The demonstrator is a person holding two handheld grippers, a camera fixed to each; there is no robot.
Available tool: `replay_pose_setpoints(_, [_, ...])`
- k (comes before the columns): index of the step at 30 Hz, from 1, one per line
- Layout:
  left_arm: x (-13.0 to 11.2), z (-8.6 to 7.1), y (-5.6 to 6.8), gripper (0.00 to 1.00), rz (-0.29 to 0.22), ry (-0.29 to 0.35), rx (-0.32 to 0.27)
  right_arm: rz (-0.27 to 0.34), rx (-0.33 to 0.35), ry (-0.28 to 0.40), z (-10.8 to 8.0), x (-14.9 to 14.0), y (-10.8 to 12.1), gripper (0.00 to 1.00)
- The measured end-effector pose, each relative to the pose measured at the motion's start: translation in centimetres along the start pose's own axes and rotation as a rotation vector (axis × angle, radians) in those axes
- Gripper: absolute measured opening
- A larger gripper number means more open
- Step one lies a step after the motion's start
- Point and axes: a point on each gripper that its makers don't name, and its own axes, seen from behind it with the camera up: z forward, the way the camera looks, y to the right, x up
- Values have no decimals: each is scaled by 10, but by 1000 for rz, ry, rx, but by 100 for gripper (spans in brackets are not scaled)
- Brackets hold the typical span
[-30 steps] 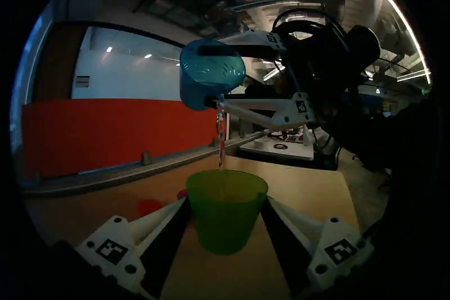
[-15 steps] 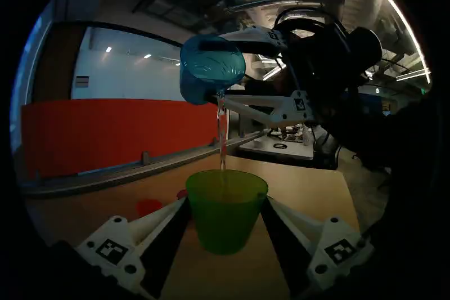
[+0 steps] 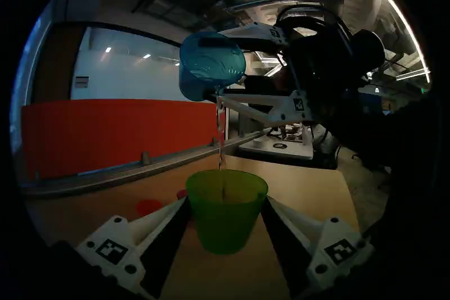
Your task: Pour water
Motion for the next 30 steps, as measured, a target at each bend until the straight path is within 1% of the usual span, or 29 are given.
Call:
replay_pose_setpoints(15, [1,1,-1,85,0,2,1,-44,-19,-6,-1,0,8,90])
replay_pose_setpoints(23, [0,2,-2,85,1,1,2,-57,-29,2,-2,2,13,90])
replay_pose_setpoints(30, [0,1,-3,85,-1,1,3,-83,-27,1,-1,3,13,90])
